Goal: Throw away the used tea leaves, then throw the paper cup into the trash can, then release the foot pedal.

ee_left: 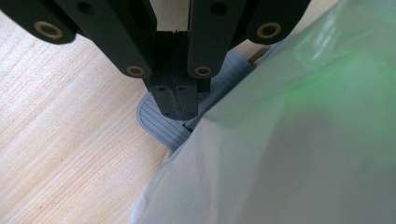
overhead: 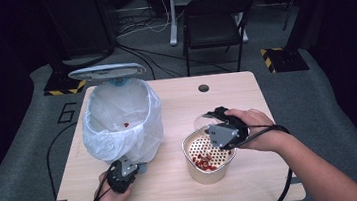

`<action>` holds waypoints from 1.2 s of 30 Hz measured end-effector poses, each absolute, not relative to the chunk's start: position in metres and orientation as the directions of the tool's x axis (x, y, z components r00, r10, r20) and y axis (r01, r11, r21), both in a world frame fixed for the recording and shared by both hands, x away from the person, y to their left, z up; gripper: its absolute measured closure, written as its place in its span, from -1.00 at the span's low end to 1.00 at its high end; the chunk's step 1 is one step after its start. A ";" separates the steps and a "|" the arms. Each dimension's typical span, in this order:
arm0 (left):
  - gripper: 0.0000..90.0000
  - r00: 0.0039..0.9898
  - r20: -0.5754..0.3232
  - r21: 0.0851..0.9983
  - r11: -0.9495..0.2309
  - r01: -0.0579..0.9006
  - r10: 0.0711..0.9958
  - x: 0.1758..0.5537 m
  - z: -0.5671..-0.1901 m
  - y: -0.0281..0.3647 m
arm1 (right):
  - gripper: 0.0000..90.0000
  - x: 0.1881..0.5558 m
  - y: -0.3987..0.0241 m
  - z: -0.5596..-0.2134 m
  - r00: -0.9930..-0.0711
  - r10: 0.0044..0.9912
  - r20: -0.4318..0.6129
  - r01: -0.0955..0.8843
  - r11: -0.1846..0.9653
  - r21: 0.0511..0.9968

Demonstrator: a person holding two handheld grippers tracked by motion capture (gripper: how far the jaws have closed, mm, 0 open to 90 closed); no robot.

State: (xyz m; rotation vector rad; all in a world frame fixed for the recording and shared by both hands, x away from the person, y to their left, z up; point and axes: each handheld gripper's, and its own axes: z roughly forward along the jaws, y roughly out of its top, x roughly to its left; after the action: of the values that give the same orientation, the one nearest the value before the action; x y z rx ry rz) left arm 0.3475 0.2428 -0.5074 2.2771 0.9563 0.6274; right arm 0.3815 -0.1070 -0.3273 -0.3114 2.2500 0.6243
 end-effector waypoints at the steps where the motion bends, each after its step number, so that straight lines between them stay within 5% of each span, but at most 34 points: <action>1: 1.00 0.632 0.190 0.670 -0.570 0.476 0.751 0.348 -0.507 0.243 | 0.13 0.382 -0.107 -0.327 -0.677 -0.028 -0.736 -0.403 0.850 0.338; 7: 1.00 0.637 0.179 0.665 -0.569 0.483 0.750 0.348 -0.507 0.244 | 0.13 0.412 -0.122 -0.318 -0.864 0.231 -0.448 -0.142 0.741 0.657; 17: 1.00 0.629 0.168 0.672 -0.555 0.490 0.759 0.347 -0.507 0.243 | 0.13 0.434 -0.130 -0.302 -0.905 0.413 -0.099 0.136 0.504 0.853; 36: 1.00 0.635 0.182 0.668 -0.569 0.481 0.751 0.348 -0.507 0.244 | 0.13 0.451 -0.049 -0.249 -0.932 0.358 -0.059 0.113 0.440 0.891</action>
State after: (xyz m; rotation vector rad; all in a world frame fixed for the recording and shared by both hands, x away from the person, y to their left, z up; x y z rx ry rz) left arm 0.3481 0.2444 -0.5069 2.2774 0.9584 0.6124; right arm 0.4513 -0.0492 -0.2494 0.4096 2.4540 1.4903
